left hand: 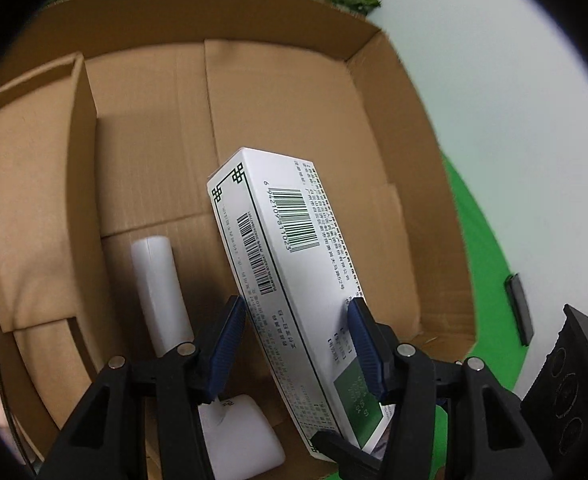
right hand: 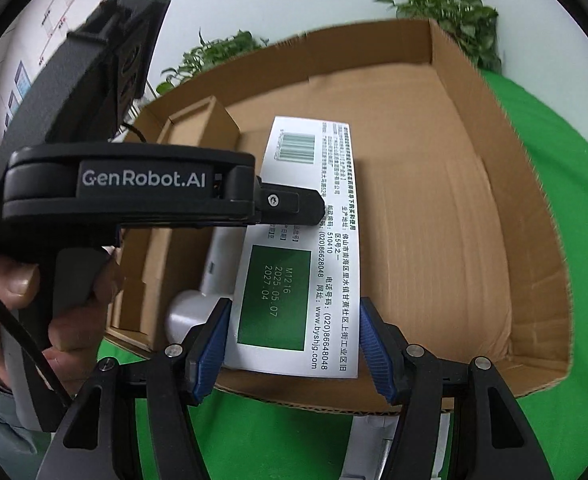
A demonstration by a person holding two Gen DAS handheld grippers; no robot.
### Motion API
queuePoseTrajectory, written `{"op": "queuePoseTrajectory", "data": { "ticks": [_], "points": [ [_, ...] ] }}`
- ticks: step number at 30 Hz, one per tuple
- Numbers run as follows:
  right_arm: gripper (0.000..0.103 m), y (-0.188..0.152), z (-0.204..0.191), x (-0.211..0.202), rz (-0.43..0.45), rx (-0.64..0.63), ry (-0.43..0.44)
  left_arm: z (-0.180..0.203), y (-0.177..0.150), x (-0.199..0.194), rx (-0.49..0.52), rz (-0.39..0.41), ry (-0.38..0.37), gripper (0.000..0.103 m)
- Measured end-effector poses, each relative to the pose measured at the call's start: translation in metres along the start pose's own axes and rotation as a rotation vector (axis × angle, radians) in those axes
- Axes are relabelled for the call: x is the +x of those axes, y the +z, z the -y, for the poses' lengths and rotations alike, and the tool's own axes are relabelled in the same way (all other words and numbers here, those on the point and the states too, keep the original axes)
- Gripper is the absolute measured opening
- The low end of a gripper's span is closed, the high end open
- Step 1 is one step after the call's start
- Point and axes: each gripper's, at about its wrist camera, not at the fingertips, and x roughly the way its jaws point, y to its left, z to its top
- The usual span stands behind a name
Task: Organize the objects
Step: 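Lift the white product box with both grippers and carry it into the large box, then lower the product box beside the hair dryer and open both grippers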
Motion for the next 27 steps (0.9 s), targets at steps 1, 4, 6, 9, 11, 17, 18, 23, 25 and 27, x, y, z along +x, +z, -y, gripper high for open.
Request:
{"op": "queuePoseTrajectory", "data": {
  "ticks": [1,4,6,9,11,17,18,23,25,27],
  "points": [
    [0.059,-0.002,0.001,0.004,-0.013,0.002,0.001,0.001,-0.001,0.001,0.006,-0.003,0.005,0.052],
    [0.059,-0.006,0.001,0.012,-0.032,-0.017,-0.024,0.002,-0.005,0.004,0.017,-0.005,0.018,0.052],
    [0.06,-0.005,0.0,0.015,-0.044,-0.02,-0.036,0.002,-0.007,0.004,0.012,-0.006,0.018,0.053],
    [0.063,-0.001,-0.001,0.017,-0.067,-0.02,-0.029,0.002,-0.009,0.003,0.009,-0.005,0.014,0.053],
    [0.063,0.002,0.001,0.018,-0.085,-0.027,-0.015,-0.002,-0.01,0.002,0.007,-0.001,0.009,0.053],
    [0.064,0.017,0.022,0.008,-0.064,0.057,0.007,-0.004,-0.016,-0.018,0.006,0.019,0.041,0.051],
    [0.064,0.02,0.027,0.01,-0.066,0.074,0.011,-0.005,-0.018,-0.025,0.007,0.035,0.053,0.051],
    [0.054,0.033,0.028,0.022,-0.095,0.077,0.004,-0.016,-0.036,-0.06,-0.009,0.109,0.06,0.051],
    [0.041,0.028,0.023,0.034,-0.126,0.064,-0.002,-0.019,-0.046,-0.068,-0.011,0.124,0.067,0.051],
    [0.041,0.022,0.012,0.036,-0.136,0.058,0.027,-0.022,-0.055,-0.075,-0.012,0.135,0.077,0.051]
  ]
}}
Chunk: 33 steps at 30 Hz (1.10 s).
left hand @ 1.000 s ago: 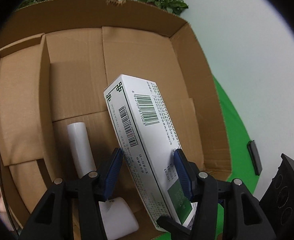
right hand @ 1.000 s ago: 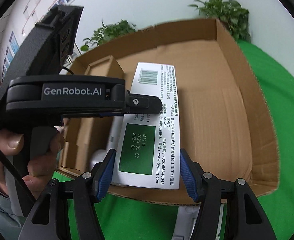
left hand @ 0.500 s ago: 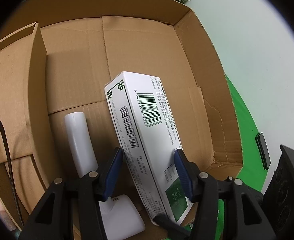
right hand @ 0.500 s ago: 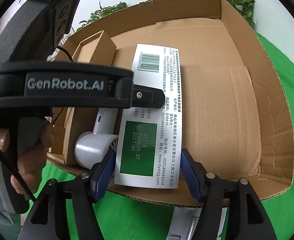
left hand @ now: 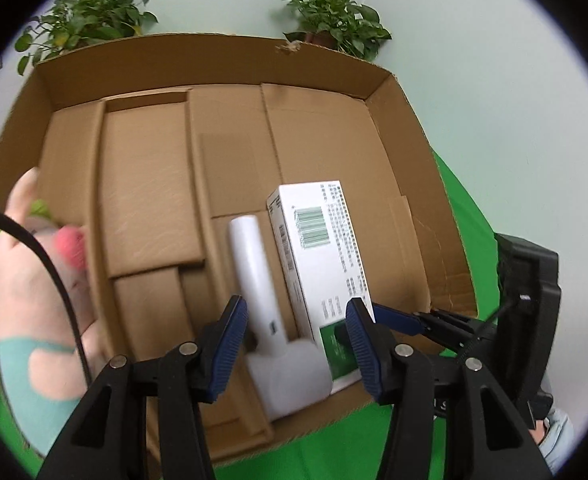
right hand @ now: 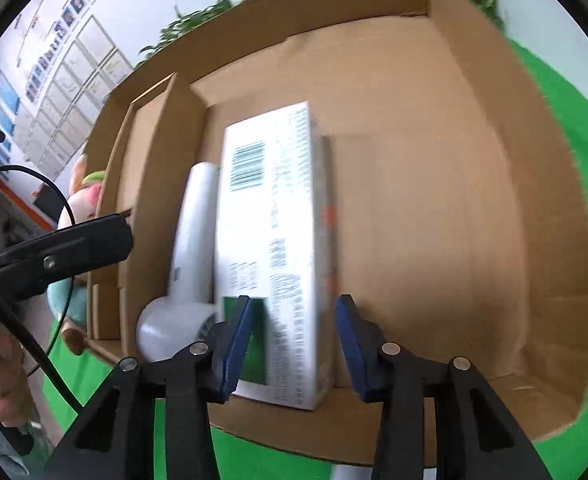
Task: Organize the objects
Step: 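Lower the product box beside the hair dryer and open both grippers, then withdraw both grippers from the box toward the white phone stand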
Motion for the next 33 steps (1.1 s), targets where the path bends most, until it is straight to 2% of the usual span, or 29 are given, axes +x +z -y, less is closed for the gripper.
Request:
{"op": "queuePoseTrajectory", "data": {
  "ticks": [2,8,9,10,11,12,13,14,15,16,19,21,33],
  "points": [
    [0.041,-0.014,-0.009,0.002,0.014,-0.027,-0.02,-0.006,-0.008,-0.008,0.006,0.021,0.021,0.051],
    [0.044,-0.015,-0.01,0.004,0.016,-0.035,-0.026,-0.003,-0.02,-0.026,0.017,0.126,0.089,0.051],
    [0.051,-0.014,-0.012,0.004,0.02,-0.041,-0.044,0.0,-0.024,-0.032,0.022,0.153,0.115,0.051],
    [0.068,-0.015,-0.016,-0.003,0.043,-0.052,-0.073,0.001,-0.027,-0.037,0.028,0.181,0.139,0.051],
    [0.079,-0.016,-0.019,-0.008,0.075,-0.061,-0.085,0.003,-0.028,-0.04,0.032,0.203,0.158,0.051],
    [0.099,-0.017,-0.024,-0.012,0.112,-0.071,-0.098,0.005,-0.032,-0.045,0.037,0.233,0.187,0.056],
    [0.103,-0.022,-0.03,-0.026,0.177,-0.091,-0.13,0.008,-0.036,-0.051,0.045,0.268,0.228,0.065],
    [0.103,-0.027,-0.033,-0.034,0.205,-0.106,-0.15,0.011,-0.04,-0.056,0.05,0.293,0.258,0.07],
    [0.103,-0.033,-0.039,-0.043,0.237,-0.129,-0.181,0.014,-0.045,-0.062,0.054,0.32,0.287,0.08],
    [0.103,-0.041,-0.046,-0.051,0.264,-0.154,-0.208,0.015,-0.05,-0.067,0.054,0.341,0.309,0.082],
    [0.103,-0.06,-0.053,-0.068,0.293,-0.165,-0.212,0.025,-0.06,-0.075,0.056,0.363,0.383,0.082],
    [0.103,-0.07,-0.056,-0.076,0.311,-0.165,-0.222,0.029,-0.066,-0.08,0.06,0.373,0.399,0.082],
    [0.103,-0.101,-0.071,-0.107,0.351,-0.217,-0.246,0.042,-0.09,-0.092,0.065,0.41,0.42,0.082]
  ]
}}
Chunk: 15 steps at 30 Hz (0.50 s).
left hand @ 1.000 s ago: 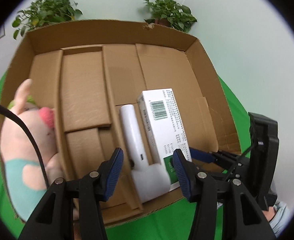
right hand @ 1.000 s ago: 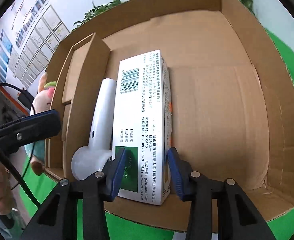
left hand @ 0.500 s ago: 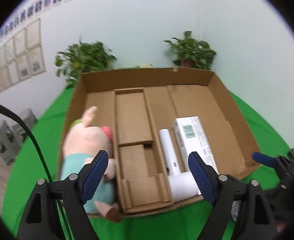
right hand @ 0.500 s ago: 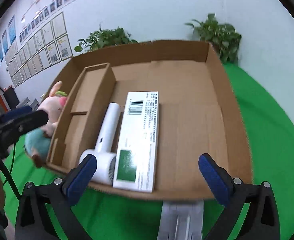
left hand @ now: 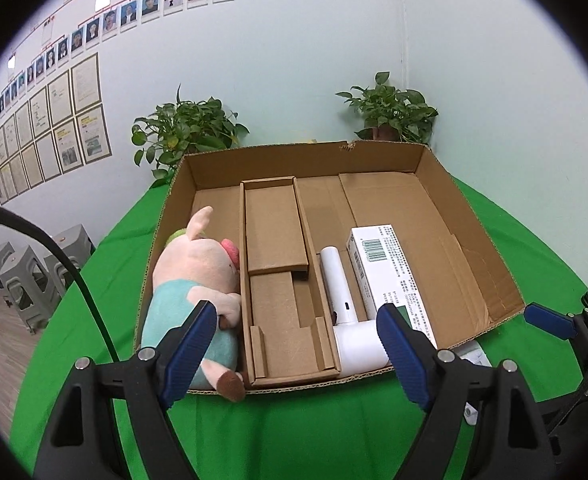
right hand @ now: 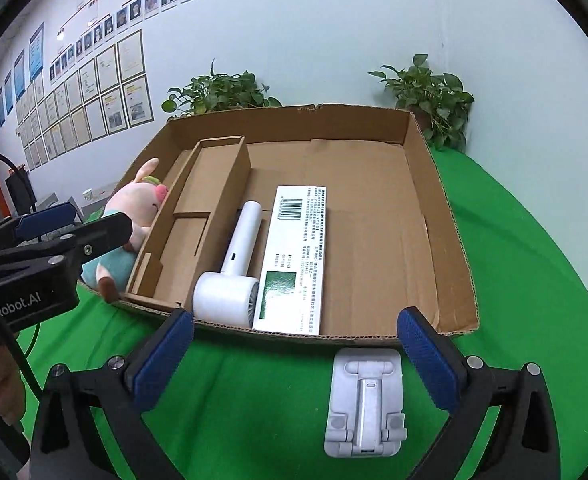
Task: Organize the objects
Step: 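Withdraw both grippers from the box toward the white phone stand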
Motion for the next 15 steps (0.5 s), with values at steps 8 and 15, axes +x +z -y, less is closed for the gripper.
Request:
{"op": "queuePoseTrajectory", "data": {
  "ticks": [8,15],
  "points": [
    [0.103,-0.005,0.006,-0.006,0.001,-0.006,0.024,0.006,-0.007,-0.003,0.031,-0.002,0.006,0.082],
    [0.103,-0.041,0.031,0.01,-0.11,0.002,0.012,0.016,-0.025,0.013,0.048,-0.072,-0.043,0.082]
  ]
}}
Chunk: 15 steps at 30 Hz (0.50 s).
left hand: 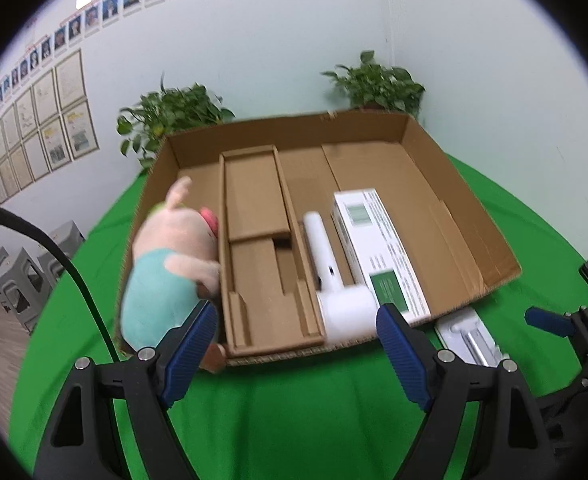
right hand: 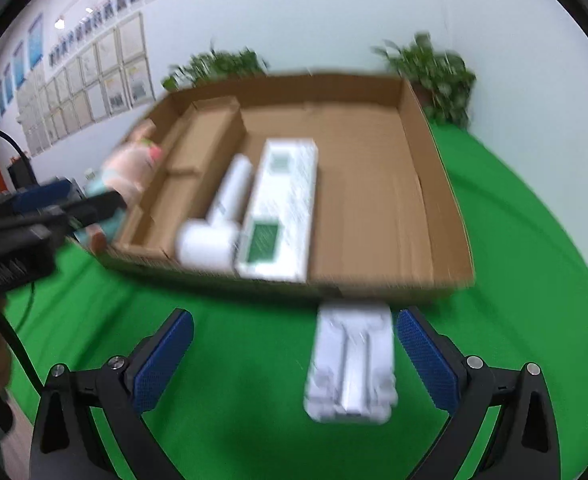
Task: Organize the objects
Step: 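Withdraw both grippers from the box toward the white phone stand, then grasp the white-and-silver phone stand with the right gripper while the left gripper grasps it too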
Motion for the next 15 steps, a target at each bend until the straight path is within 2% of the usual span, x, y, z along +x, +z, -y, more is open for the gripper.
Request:
{"op": "queuePoseTrajectory", "data": {
  "ticks": [5,9,12,15],
  "points": [
    [0.102,-0.031,0.035,0.023,-0.126,0.065,-0.043,0.005,-0.021,0.016,-0.001,-0.072,-0.055,0.082],
    [0.098,-0.042,0.043,0.037,-0.163,0.059,-0.065,0.012,-0.037,0.023,0.023,-0.124,-0.067,0.082],
    [0.086,-0.044,0.044,0.047,-0.187,0.057,-0.075,0.011,-0.045,0.025,0.015,-0.144,-0.075,0.082],
    [0.066,-0.045,0.035,0.054,-0.206,0.013,-0.053,0.008,-0.049,0.026,0.003,-0.165,-0.089,0.082]
  ]
}}
